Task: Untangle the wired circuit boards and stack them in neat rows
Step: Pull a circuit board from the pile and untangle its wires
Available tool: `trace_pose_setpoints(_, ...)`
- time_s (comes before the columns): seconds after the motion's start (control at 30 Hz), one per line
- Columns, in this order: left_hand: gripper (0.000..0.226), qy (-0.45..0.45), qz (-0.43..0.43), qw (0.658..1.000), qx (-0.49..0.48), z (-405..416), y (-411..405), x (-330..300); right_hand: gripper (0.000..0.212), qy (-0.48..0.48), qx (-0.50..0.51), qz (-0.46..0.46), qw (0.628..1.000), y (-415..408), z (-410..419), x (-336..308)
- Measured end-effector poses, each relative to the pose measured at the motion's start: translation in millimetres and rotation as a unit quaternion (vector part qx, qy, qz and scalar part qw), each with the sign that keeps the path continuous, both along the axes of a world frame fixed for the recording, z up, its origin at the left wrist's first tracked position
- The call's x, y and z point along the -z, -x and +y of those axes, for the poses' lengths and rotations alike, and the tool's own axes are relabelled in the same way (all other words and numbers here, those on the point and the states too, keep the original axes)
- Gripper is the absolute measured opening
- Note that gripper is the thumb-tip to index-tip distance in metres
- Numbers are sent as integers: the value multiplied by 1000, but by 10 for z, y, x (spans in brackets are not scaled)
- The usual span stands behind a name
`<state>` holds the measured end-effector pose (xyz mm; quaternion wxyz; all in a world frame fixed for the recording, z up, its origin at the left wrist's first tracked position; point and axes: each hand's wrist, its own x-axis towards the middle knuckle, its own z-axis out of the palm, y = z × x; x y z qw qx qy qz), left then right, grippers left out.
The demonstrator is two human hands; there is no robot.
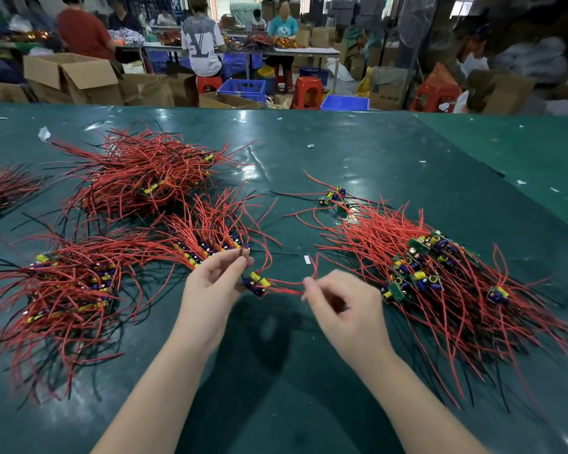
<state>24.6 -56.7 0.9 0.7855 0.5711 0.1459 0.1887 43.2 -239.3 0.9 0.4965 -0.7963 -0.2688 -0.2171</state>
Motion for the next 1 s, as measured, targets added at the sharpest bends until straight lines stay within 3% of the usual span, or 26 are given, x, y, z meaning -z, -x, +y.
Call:
trace_pose_setpoints(0.07,17,69,-12,997,-14,-11,-5,-27,42,42,-62,-18,997,44,21,19)
trace_pose_setpoints(0.13,16,138,-26,990,-34,-14,-12,-56,40,74,-96,7,993,75,50,58)
trace_pose_setpoints(0.23,14,201,-47,977,-48,-23,-15,-78,28,124,-92,123,980,83,93,99)
trace_pose_setpoints(0.3,13,211,-54,976,-31,-42,-6,-71,32,115,-107,209,965,85,107,142)
trace_pose_setpoints(0.4,17,180,-48,982,15,-93,6,-48,17,-41,-143,333,931,90,185,140)
trace_pose_setpoints(0.47,21,144,-47,988,43,-143,17,-27,8,-181,-139,383,895,78,233,120)
trace_pose_setpoints(0.53,25,76,-50,994,67,-198,36,6,5,-249,-130,411,868,59,235,90)
trace_pose_setpoints(0.67,35,8,-40,996,80,-270,62,55,7,-291,-136,421,848,36,182,59)
trace_pose_setpoints(0.77,22,-11,-9,994,106,-275,69,63,13,-308,-127,412,848,14,167,61)
trace_pose_setpoints(0.87,12,-95,-4,990,106,-276,90,57,19,-314,-109,402,853,-18,144,60)
trace_pose_setpoints(1.0,16,-150,-16,985,81,-280,88,40,22,-283,-116,385,871,-29,123,57)
